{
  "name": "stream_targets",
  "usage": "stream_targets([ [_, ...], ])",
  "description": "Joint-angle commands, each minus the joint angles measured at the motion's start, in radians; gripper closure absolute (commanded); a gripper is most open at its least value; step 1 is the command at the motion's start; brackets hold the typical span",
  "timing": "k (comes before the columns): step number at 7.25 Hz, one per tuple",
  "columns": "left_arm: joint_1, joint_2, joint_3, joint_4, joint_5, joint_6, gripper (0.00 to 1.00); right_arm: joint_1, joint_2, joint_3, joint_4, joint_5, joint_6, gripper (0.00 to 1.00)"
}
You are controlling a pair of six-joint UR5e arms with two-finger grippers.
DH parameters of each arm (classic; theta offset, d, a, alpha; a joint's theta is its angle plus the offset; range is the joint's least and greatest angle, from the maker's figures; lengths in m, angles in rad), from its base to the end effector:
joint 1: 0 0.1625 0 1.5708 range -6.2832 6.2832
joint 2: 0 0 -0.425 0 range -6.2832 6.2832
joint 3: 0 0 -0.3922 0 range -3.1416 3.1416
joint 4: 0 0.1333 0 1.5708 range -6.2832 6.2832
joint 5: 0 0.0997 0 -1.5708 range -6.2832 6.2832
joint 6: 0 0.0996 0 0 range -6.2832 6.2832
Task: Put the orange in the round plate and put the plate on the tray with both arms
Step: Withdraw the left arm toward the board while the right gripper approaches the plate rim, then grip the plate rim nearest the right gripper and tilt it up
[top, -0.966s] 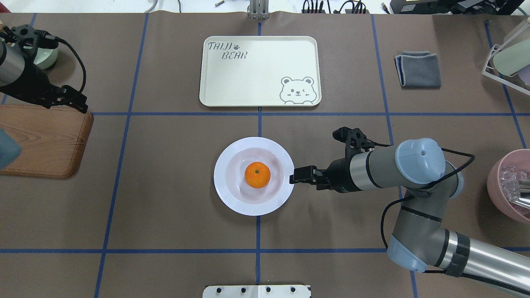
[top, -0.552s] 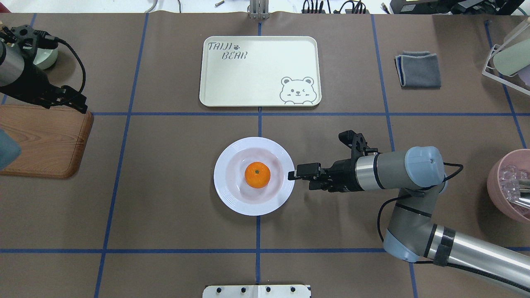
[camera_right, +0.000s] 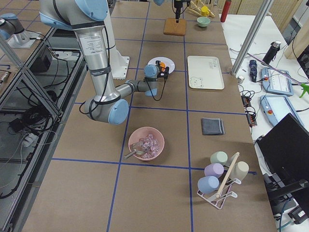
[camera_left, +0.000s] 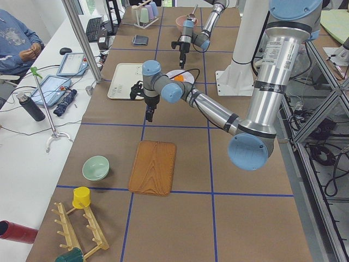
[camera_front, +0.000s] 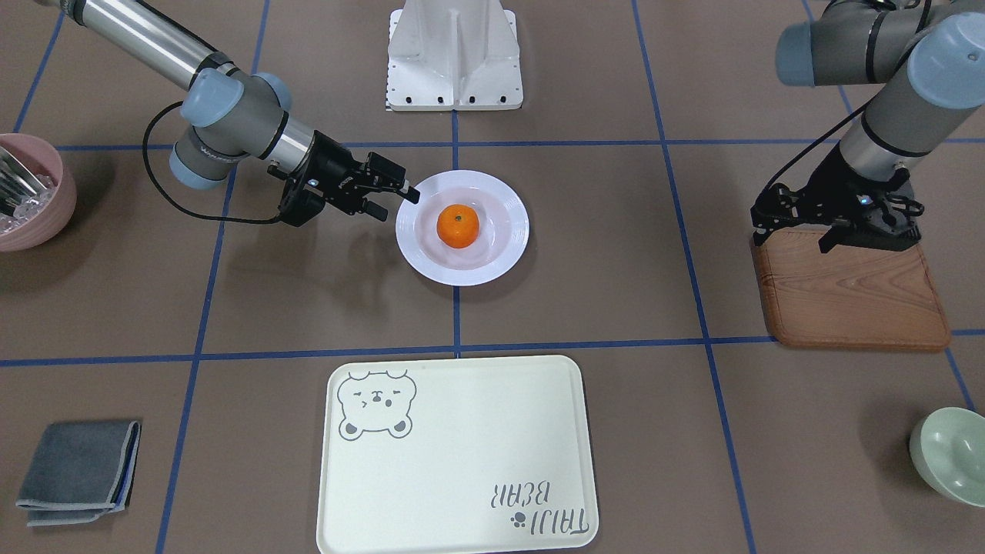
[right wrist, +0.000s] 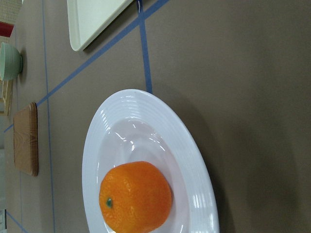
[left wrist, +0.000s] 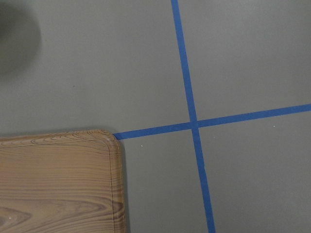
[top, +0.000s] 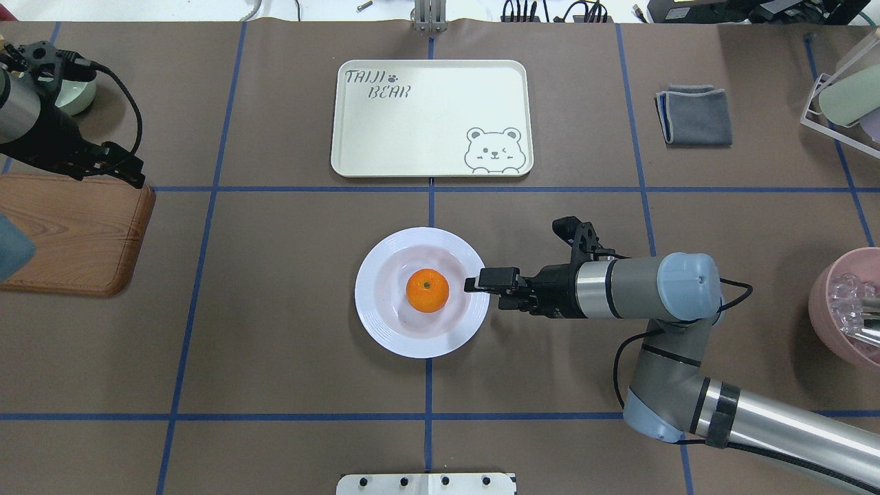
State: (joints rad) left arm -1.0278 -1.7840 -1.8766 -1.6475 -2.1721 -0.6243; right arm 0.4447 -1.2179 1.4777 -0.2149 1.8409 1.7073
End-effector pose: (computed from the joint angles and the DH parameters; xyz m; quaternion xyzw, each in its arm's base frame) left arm 0.2230 -0.5184 0.3954 0.0779 0.3907 0.0497 0.9159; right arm -0.5114 -0.3619 0.3567 0.0180 -0.7220 0.1030 0.6839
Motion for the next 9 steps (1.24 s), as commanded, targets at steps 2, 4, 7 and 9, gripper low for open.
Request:
stream_targets([
  [2,-0.002,0.000,0.001,0.002,0.002,0.000,0.02,-0.017,0.024,-0.020,0.002,-0.028,0.012,0.02],
  [4,-0.002,0.000,-0.004,0.002,0.000,0.000,0.02,-0.021,0.026,-0.037,0.035,-0.031,0.021,0.04],
  [7,-0.005,-0.001,-0.007,0.003,0.000,0.000,0.02,-0.030,0.051,-0.119,0.158,-0.063,0.084,0.06],
  [9,-0.006,-0.002,-0.009,0.003,0.000,-0.002,0.02,-0.031,0.054,-0.120,0.158,-0.063,0.086,0.15],
])
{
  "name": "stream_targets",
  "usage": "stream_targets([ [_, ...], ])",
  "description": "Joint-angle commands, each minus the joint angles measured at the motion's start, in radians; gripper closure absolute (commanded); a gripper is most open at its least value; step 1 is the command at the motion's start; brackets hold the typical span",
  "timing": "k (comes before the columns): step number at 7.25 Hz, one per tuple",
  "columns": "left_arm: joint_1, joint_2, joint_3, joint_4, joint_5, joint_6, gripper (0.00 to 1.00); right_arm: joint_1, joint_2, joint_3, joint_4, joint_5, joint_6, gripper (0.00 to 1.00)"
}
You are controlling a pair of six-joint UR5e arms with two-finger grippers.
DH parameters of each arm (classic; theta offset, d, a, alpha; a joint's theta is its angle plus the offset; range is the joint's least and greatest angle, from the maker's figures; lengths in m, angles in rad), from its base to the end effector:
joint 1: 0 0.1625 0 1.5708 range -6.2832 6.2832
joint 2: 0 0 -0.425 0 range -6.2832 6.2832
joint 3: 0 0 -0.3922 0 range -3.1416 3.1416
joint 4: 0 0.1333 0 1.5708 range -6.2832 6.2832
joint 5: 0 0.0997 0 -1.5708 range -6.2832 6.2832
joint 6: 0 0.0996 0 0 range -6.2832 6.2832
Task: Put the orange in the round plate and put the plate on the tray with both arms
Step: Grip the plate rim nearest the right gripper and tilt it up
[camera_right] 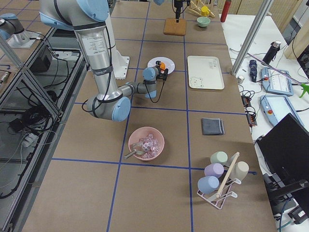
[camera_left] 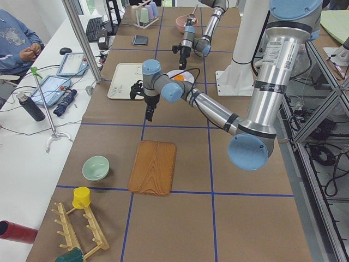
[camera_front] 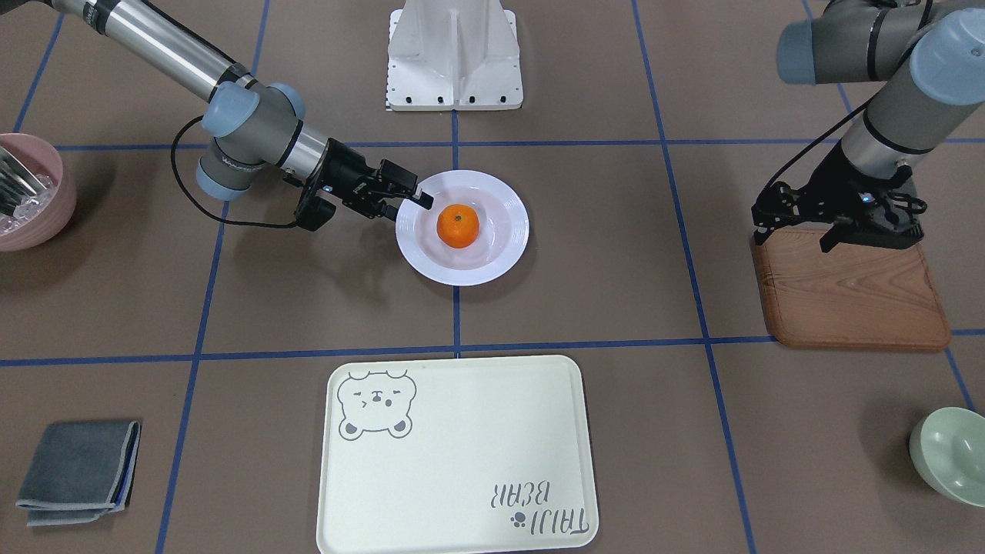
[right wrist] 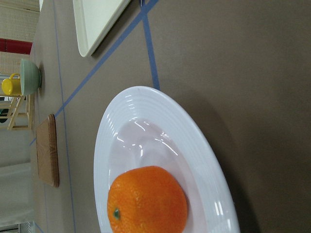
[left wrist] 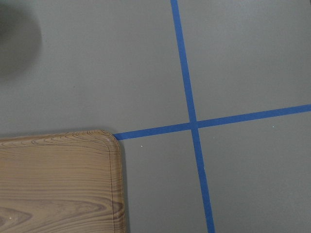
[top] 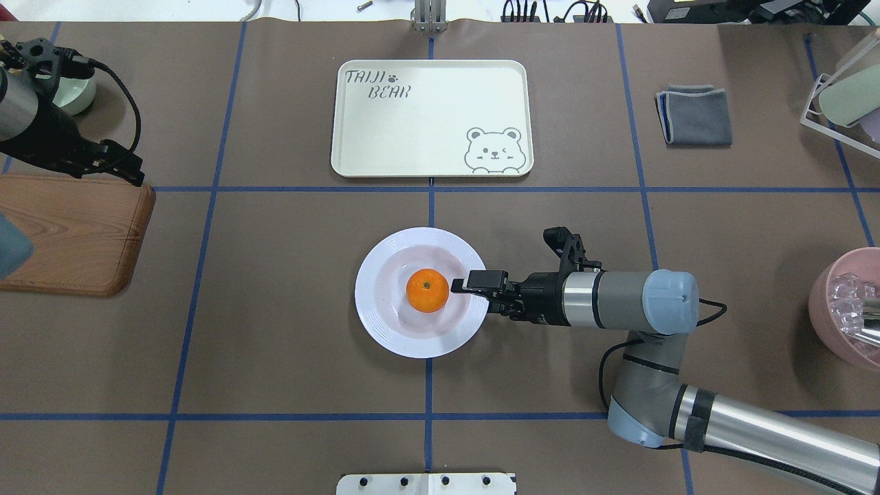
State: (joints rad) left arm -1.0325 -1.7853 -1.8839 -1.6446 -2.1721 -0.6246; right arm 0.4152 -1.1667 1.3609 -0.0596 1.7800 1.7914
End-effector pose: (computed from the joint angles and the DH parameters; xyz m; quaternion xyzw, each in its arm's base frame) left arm 0.2200 -0.5185 0.3916 0.0811 0.3918 0.0483 0.9152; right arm -0.5357 -0.3592 0.3657 0.0044 -0.7521 0.1298 0.6461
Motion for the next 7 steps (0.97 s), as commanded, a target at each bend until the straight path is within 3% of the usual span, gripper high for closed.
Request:
stream_targets([
  [1,-0.008,0.001,-0.004,0.000,-0.002,-0.001,0.02,-0.004,0.002,-0.005,0.003,-0.002,0.002,0.19],
  [7,-0.011,0.001,-0.004,0.000,-0.008,0.000,0.02,-0.012,0.013,-0.022,0.003,-0.001,0.019,0.23],
])
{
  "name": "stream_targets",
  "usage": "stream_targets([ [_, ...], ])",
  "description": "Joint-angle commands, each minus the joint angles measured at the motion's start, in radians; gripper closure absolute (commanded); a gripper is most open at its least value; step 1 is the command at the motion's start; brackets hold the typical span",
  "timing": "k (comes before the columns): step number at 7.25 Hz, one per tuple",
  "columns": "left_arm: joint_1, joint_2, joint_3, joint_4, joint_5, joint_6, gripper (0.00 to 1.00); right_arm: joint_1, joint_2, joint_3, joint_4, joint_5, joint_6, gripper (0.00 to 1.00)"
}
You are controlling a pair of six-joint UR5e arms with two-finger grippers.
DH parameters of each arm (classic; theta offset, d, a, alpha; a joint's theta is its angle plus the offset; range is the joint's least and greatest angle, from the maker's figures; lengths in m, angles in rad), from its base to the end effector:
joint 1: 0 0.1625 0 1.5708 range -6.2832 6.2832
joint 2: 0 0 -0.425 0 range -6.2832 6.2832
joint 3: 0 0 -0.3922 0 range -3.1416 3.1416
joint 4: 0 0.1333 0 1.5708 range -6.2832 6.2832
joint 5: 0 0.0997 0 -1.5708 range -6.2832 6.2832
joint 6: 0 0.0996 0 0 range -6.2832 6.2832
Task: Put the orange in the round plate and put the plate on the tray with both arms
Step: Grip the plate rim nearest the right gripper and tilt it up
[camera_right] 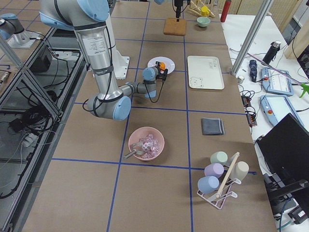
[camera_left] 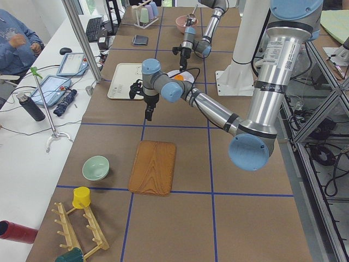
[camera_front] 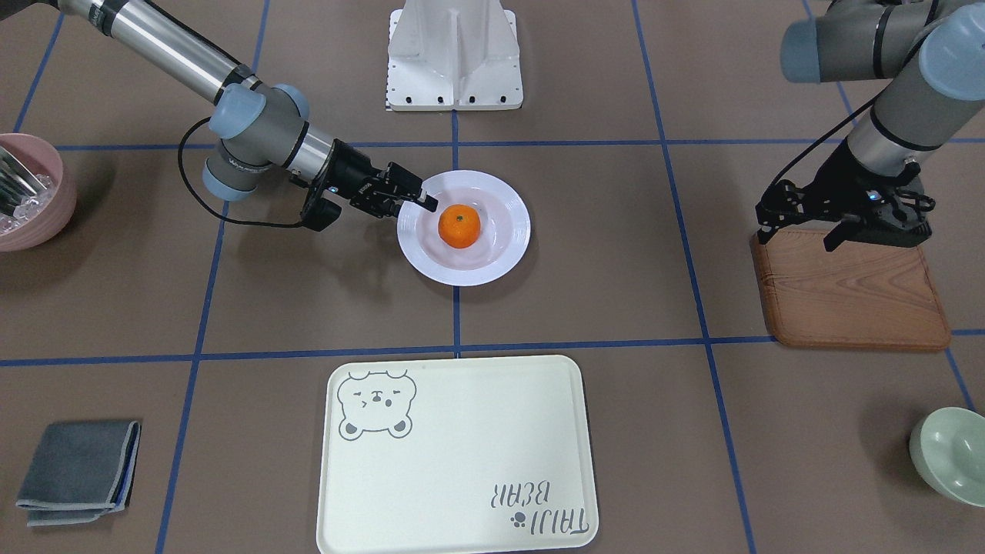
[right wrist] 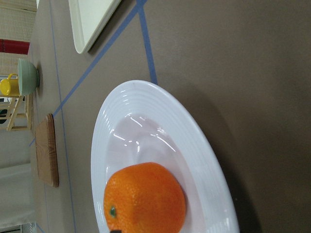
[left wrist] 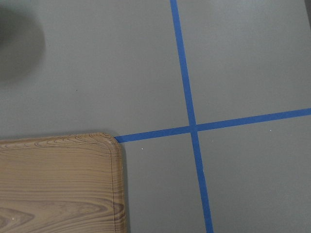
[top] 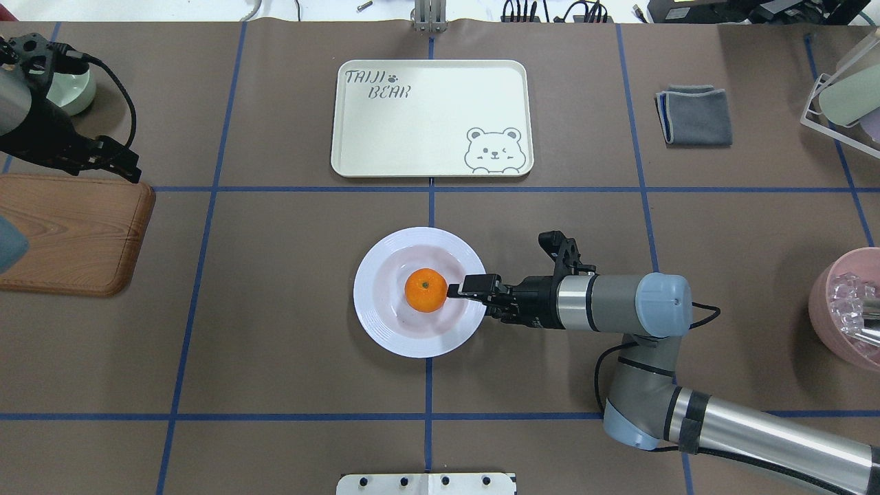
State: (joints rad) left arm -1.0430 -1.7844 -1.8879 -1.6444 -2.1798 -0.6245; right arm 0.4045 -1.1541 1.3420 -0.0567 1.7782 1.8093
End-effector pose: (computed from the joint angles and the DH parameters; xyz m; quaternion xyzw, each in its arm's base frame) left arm 0.2145 -0.5195 0.3899 0.0821 0.3947 0.0451 0.9140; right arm -0.5448 -0.3559 0.3663 -0.0060 -0.7510 0.1333 0.6467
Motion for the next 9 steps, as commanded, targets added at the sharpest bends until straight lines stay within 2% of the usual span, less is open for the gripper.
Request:
stream_targets([
  [1,0.000,0.000,0.000,0.000,-0.002,0.000,0.02,-0.001,0.004,-0.003,0.000,0.000,0.001,0.37],
  [3,0.000,-0.001,0.000,0.000,-0.002,-0.001,0.02,-0.001,0.004,-0.003,0.000,0.001,0.001,0.90],
  [4,0.000,-0.001,0.000,0.000,-0.006,-0.001,0.02,-0.001,0.005,0.000,0.001,0.001,0.001,1.00],
  [9,0.000,-0.001,0.000,0.000,-0.006,-0.003,0.02,0.016,0.030,0.026,0.005,0.000,0.008,1.00],
])
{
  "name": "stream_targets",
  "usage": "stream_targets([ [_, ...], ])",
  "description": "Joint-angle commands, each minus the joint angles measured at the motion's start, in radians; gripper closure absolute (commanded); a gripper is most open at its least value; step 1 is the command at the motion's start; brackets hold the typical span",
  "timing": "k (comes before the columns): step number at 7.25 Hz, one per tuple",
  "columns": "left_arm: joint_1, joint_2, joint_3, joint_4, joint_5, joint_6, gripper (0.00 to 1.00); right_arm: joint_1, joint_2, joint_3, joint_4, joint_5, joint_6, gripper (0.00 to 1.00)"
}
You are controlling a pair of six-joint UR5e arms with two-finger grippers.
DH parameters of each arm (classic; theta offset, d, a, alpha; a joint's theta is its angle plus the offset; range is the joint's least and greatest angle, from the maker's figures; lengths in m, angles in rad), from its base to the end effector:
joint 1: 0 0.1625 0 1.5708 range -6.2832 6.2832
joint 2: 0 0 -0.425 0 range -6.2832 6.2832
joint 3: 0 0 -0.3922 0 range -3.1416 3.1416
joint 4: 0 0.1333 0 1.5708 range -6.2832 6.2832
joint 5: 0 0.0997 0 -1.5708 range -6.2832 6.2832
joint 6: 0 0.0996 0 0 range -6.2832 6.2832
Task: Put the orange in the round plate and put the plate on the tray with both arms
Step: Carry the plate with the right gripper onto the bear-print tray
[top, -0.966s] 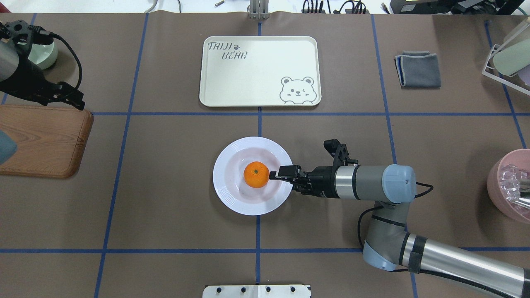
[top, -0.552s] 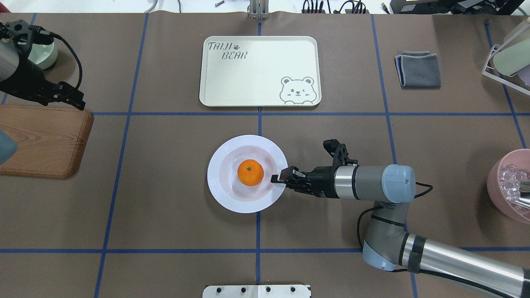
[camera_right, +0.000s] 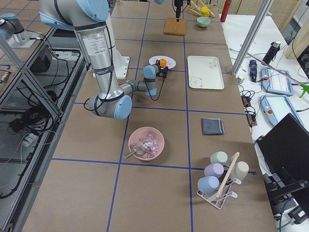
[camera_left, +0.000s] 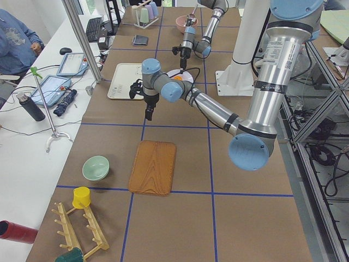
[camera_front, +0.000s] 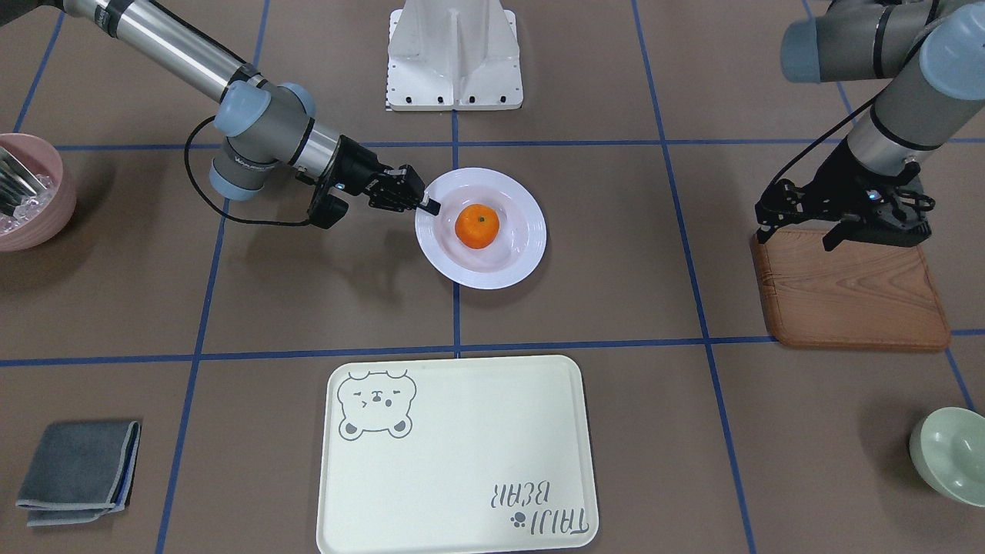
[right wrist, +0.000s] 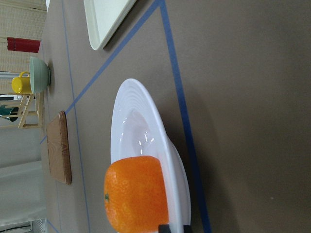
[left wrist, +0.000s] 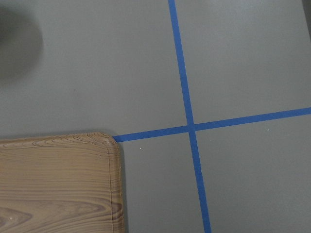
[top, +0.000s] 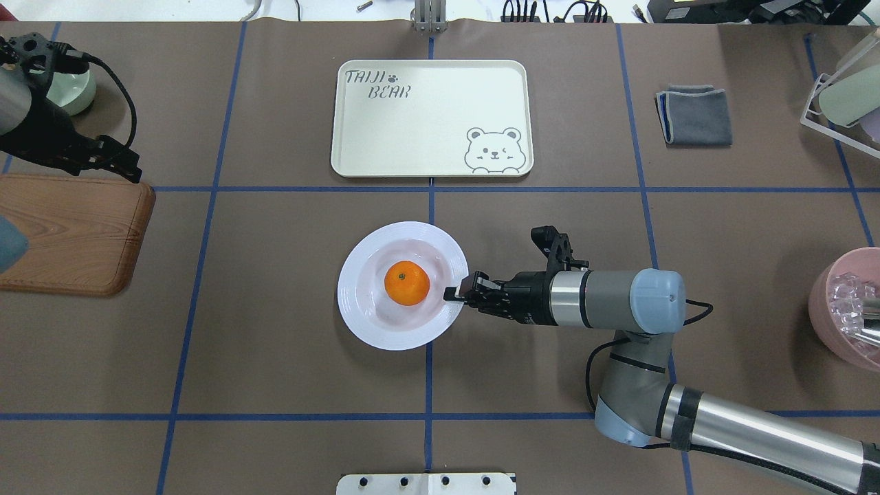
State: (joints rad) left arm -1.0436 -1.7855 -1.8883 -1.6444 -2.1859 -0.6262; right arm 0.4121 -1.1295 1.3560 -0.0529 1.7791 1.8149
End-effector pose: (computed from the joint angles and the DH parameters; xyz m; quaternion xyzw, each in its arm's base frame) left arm 0.2146 -0.5193 0.3888 0.0808 0.3972 0.0452 0.9130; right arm -0.5435 -0.3606 0.3437 -0.0027 -0.7645 0.1308 0.6312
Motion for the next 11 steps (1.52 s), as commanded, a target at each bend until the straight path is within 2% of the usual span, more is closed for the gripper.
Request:
stream_targets([
  [1,0.000,-0.002,0.000,0.000,0.000,-0.001,0.02,0.016,0.007,0.023,0.001,-0.001,0.003,1.00],
  [3,0.000,-0.005,0.000,0.000,0.000,-0.004,0.02,0.017,0.004,0.028,0.037,-0.010,0.014,1.00],
  [4,0.000,-0.005,0.001,0.000,0.000,-0.006,0.02,0.016,0.004,0.028,0.066,-0.047,0.047,1.00],
  [7,-0.016,-0.005,0.000,0.002,-0.002,-0.004,0.02,0.065,0.032,0.003,0.081,-0.189,0.142,1.00],
  [8,-0.038,-0.002,-0.005,0.002,-0.002,0.000,0.02,0.071,0.072,-0.065,0.079,-0.267,0.159,1.00],
  [9,-0.052,0.005,-0.024,0.006,-0.002,0.002,0.02,0.088,0.133,-0.136,0.033,-0.312,0.188,1.00],
  [10,-0.056,0.006,-0.044,0.027,-0.002,0.002,0.02,0.112,0.186,-0.144,-0.087,-0.335,0.216,1.00],
  [11,-0.058,0.006,-0.063,0.047,-0.002,0.002,0.02,0.132,0.191,-0.147,-0.138,-0.351,0.300,1.00],
])
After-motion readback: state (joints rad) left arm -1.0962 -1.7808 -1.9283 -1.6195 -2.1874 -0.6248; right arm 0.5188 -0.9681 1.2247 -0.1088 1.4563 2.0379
